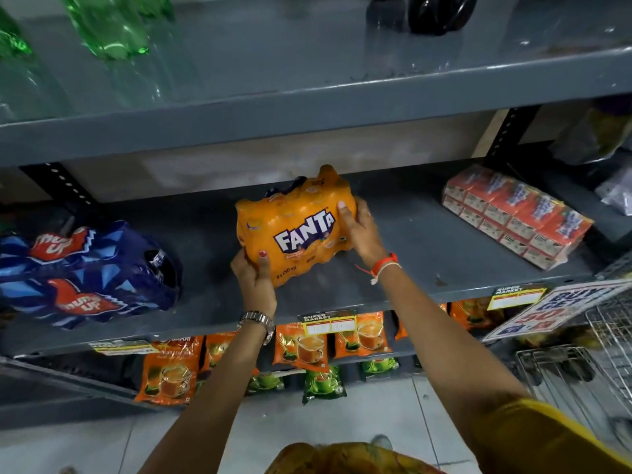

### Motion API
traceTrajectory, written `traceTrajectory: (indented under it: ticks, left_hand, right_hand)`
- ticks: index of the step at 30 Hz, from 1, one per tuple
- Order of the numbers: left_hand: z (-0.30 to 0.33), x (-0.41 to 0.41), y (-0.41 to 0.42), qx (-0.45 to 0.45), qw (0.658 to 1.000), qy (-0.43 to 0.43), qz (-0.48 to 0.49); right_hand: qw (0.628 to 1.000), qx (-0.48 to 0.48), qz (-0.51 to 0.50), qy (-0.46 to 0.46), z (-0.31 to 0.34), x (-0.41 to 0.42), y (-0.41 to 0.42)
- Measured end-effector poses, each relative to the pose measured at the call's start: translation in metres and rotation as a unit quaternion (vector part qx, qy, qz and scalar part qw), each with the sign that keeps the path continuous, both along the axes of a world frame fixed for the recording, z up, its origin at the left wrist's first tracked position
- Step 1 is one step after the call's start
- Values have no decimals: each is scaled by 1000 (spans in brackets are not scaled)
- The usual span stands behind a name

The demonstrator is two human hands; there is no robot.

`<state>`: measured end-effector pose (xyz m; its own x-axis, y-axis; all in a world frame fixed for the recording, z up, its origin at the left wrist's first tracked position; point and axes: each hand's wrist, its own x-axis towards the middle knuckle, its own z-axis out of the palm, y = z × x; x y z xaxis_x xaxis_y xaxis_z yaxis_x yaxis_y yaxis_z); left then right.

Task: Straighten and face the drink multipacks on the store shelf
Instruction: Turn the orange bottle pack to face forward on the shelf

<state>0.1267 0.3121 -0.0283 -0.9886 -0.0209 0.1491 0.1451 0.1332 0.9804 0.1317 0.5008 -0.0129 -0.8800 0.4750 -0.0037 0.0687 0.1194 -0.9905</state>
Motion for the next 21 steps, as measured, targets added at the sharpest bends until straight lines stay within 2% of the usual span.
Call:
traceTrajectory:
  ticks: [7,15,18,21]
  left_hand:
    - [-14,-13,-9,-9,999,-1,35]
    - [-23,-14,-13,-6,999,14,39]
    - [-18,-3,-9,-41,993,89,66]
    - [-8,12,4,-81,974,204,56]
  right_hand:
    - [996,15,-84,25,-18,37,-21]
    - [996,10,-83,33,-12,55,-30]
    - [996,-3,-76,43,-12,64,-24]
    - [989,-12,-134,54,-12,77,-12]
